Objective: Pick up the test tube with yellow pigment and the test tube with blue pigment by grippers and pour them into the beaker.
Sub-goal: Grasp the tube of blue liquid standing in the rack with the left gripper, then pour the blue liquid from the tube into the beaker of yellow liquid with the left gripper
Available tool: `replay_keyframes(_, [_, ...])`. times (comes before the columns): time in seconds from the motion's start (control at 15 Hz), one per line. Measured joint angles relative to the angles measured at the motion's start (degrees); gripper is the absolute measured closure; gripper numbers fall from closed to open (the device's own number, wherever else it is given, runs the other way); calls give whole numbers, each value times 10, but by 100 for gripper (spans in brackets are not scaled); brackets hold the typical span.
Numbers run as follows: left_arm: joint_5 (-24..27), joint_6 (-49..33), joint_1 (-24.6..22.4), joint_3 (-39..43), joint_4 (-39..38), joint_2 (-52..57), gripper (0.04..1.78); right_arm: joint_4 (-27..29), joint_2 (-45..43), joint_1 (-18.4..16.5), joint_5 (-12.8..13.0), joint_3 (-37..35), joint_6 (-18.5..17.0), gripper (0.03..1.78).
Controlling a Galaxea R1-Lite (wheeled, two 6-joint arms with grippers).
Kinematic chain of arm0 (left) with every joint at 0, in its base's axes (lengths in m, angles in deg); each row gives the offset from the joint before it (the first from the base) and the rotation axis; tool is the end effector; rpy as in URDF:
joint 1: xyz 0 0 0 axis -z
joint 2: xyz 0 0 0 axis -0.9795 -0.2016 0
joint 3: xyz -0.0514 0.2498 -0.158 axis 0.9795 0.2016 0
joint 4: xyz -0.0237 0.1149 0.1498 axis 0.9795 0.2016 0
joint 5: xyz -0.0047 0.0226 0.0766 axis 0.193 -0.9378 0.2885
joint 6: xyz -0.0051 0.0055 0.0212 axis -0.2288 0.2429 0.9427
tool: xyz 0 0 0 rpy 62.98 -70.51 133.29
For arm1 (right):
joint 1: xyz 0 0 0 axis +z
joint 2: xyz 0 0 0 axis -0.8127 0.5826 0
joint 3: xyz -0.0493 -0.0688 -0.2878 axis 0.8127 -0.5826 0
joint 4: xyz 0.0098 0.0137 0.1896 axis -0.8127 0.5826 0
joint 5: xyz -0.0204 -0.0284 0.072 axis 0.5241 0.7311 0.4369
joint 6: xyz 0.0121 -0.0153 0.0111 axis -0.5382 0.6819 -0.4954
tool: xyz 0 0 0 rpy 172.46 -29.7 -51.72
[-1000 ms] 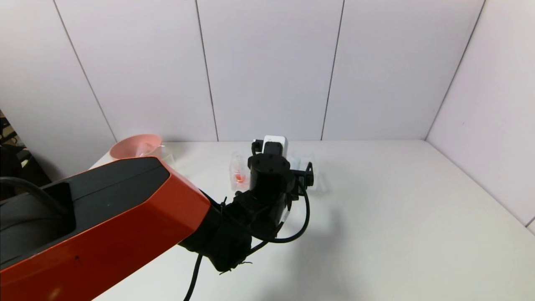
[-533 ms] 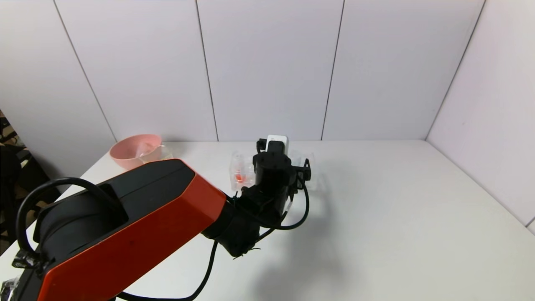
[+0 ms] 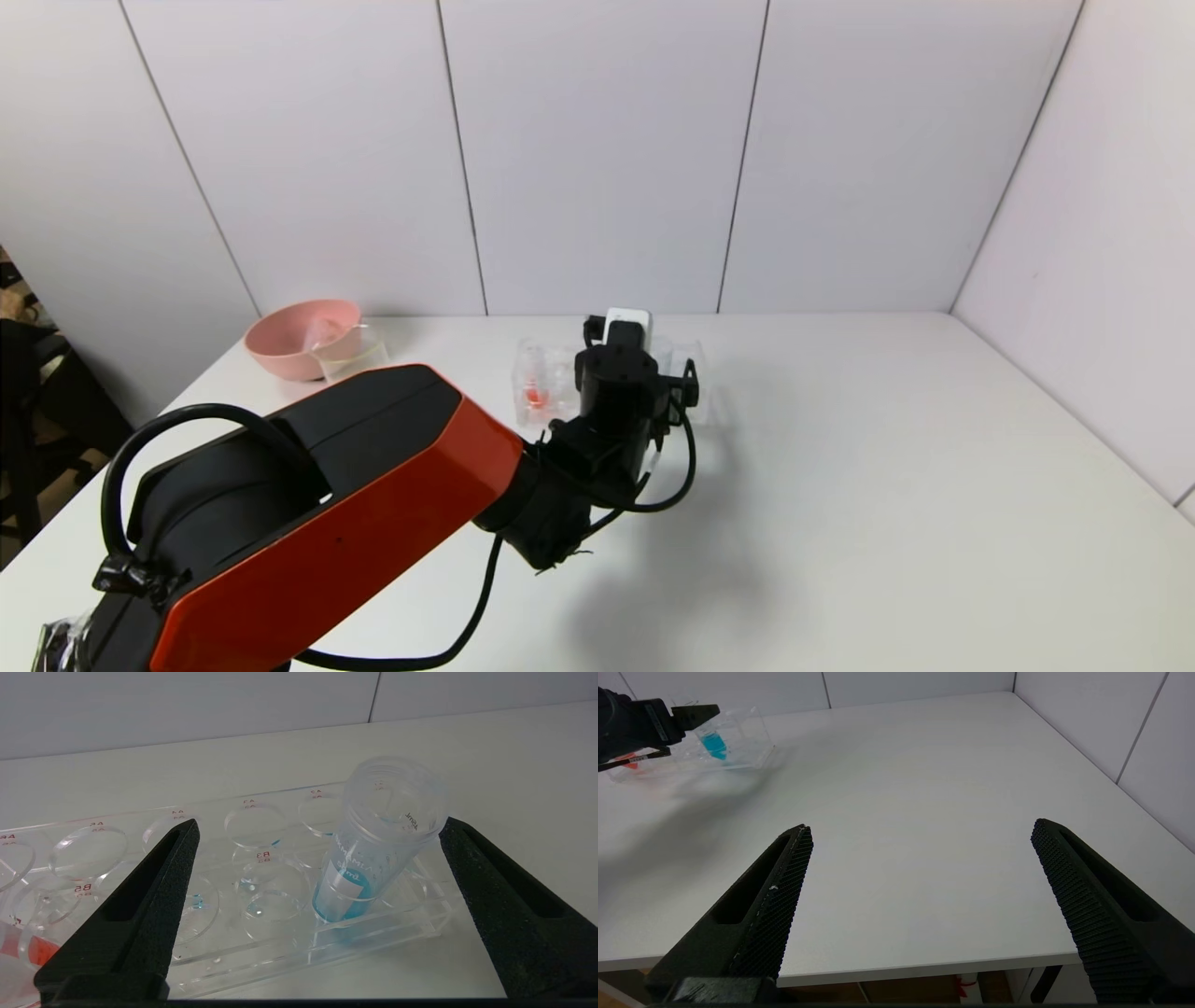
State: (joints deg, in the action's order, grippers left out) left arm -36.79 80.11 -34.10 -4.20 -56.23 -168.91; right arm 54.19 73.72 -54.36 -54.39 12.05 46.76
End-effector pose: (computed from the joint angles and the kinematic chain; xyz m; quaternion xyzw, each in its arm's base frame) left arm 0.3454 -0.3227 0.0876 -0.0494 0.0211 -0.1517 0.9870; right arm -0.0226 -0.0009 0.0758 0.0480 -0.0013 -0.0190 0.9987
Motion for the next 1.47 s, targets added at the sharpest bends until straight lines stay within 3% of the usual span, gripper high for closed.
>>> replay_keyframes(0.2, [0, 0, 0, -6, 7, 0, 5, 0, 0, 0, 0, 0, 0, 10])
replay_keyframes(0.4, [0, 3, 1, -7, 11, 0, 24, 0, 0, 0, 0, 0, 0, 10])
replay_keyframes(0.53, [0, 4, 2, -10, 13, 0, 48, 0, 0, 0, 0, 0, 0, 10])
replay_keyframes(0.87, [2, 4, 3, -16, 19, 0, 133, 0, 0, 0, 0, 0, 0, 10])
replay_keyframes(1.47, [1, 3, 3, -17, 47, 16, 138, 0, 0, 0, 0, 0, 0, 10])
